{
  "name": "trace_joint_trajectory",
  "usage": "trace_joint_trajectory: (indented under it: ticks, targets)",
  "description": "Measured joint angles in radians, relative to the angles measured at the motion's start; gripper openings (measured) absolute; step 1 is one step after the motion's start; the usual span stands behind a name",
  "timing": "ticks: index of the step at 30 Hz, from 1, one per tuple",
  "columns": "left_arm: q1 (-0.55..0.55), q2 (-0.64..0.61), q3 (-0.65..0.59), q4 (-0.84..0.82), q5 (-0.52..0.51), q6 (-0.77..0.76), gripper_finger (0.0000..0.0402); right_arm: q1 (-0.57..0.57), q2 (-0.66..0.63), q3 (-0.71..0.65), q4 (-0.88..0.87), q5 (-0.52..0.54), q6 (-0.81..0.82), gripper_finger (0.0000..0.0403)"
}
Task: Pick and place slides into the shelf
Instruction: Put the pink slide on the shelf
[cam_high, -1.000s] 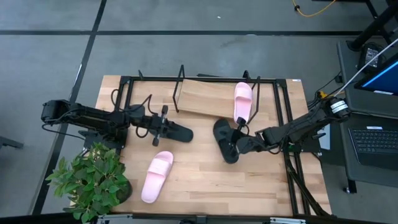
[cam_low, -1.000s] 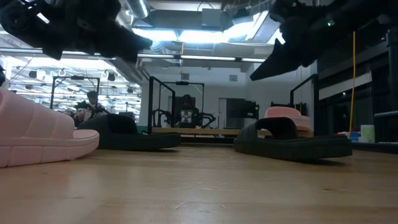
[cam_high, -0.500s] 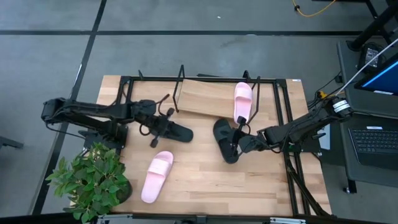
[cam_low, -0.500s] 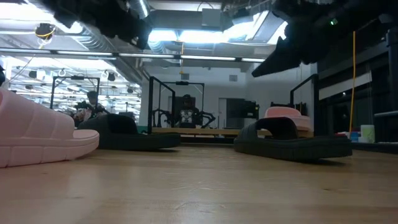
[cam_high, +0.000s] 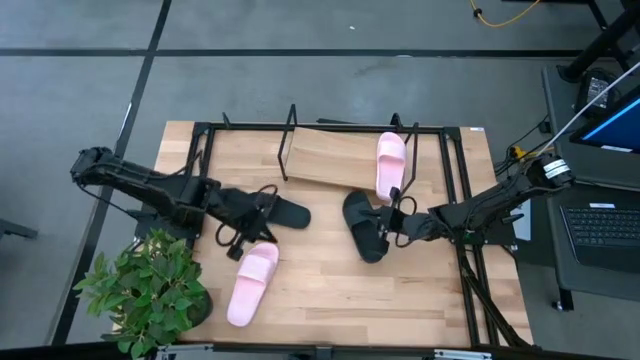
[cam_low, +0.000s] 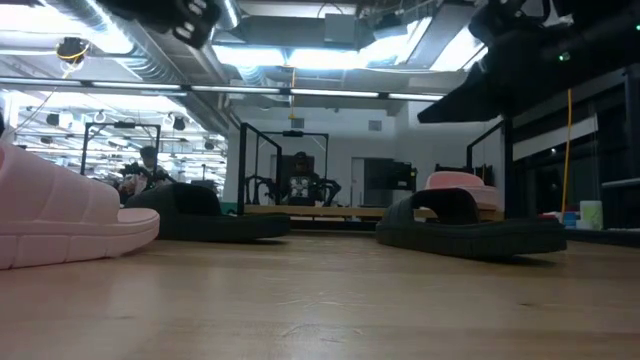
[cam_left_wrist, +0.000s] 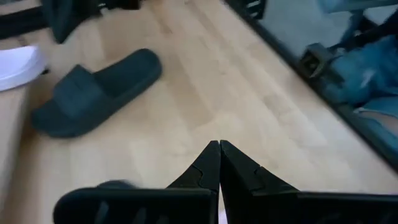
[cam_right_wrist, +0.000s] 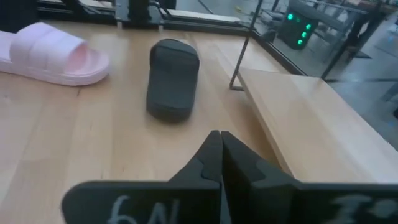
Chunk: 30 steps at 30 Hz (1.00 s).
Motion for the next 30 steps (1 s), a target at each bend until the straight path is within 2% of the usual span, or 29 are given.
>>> trace_joint_trajectory:
  ticks: [8,15,24,30]
  targets:
    - [-0.167,0.041,0.037,-0.135,-0.197,-0.261,0.0000,0.000,-0.011,-0.007,-0.002,-0.001,-0.021,0.0006]
    - [-0.287,0.115,0.098,-0.207,-0.303,-0.298,0.0000,0.000,-0.011,-0.007,-0.001,-0.001,0.060,0.0010]
    - [-0.338,0.216,0.137,-0.311,-0.318,-0.384,0.0000,0.023,-0.010,-0.007,-0.008,-0.001,0.130,0.0004]
    - [-0.361,0.277,0.138,-0.284,-0.262,-0.406,0.0000,0.043,0.016,-0.007,-0.017,-0.001,0.207,0.0015]
